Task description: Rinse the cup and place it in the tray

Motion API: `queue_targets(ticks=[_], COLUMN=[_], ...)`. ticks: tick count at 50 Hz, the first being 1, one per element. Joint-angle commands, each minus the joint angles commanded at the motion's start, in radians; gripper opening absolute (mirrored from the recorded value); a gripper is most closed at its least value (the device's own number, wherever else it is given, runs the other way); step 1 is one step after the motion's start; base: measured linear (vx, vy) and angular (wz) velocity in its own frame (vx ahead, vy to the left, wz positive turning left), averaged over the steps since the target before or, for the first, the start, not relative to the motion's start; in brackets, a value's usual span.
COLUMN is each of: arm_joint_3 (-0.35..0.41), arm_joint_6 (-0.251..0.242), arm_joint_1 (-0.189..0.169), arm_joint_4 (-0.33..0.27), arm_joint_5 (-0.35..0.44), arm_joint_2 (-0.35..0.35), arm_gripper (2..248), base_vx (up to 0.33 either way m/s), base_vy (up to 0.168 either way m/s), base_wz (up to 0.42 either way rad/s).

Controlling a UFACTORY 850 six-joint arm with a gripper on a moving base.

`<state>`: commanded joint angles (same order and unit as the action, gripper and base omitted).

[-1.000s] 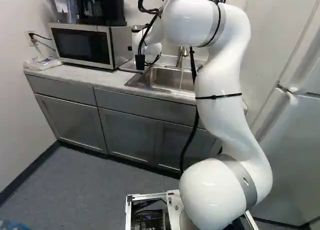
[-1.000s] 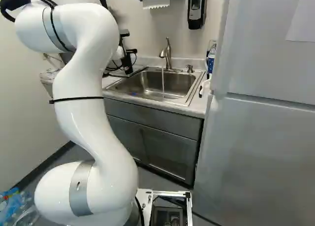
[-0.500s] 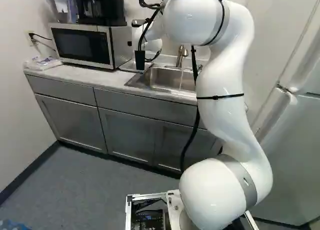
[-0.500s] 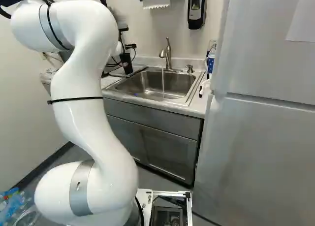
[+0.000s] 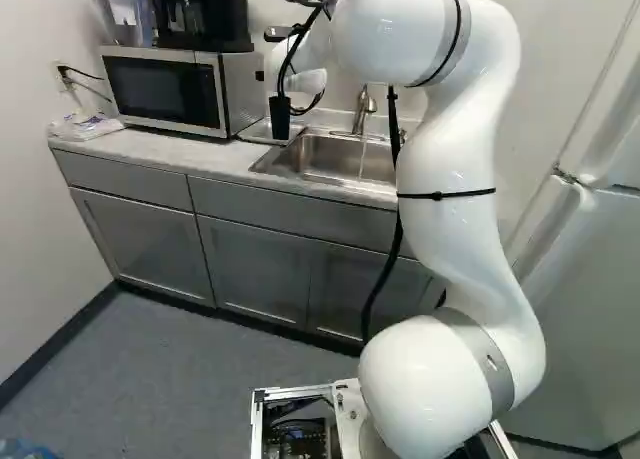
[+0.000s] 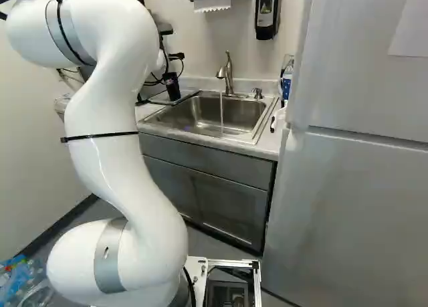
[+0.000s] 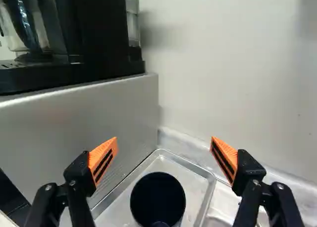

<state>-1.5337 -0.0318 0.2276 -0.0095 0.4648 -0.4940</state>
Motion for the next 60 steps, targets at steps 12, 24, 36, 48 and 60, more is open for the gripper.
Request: queue_targets(ticks=[12, 24, 36, 48, 60], arm_joint_3=[0.011, 0.012, 0.026, 0.037, 0.047], arm_joint_6=[0.0, 0.0, 0.0, 0.0, 0.0], arm_joint_1=[-0.02, -0.047, -0.075, -0.103, -0.13], arm_joint_4=[0.0, 0.0, 0.0, 0.0, 0.0], arm_joint_5=[0.0, 0.0, 0.0, 0.0, 0.0], arm_joint_2=[0.029, 0.047, 0.058, 0.068, 0.075], arm_gripper=[247, 247, 247, 247, 247], base_vx=[0.0, 0.0, 0.0, 0.0, 0.0], base_vy=[0.0, 0.0, 0.0, 0.0, 0.0], base_wz=[0.0, 0.0, 0.0, 0.0, 0.0])
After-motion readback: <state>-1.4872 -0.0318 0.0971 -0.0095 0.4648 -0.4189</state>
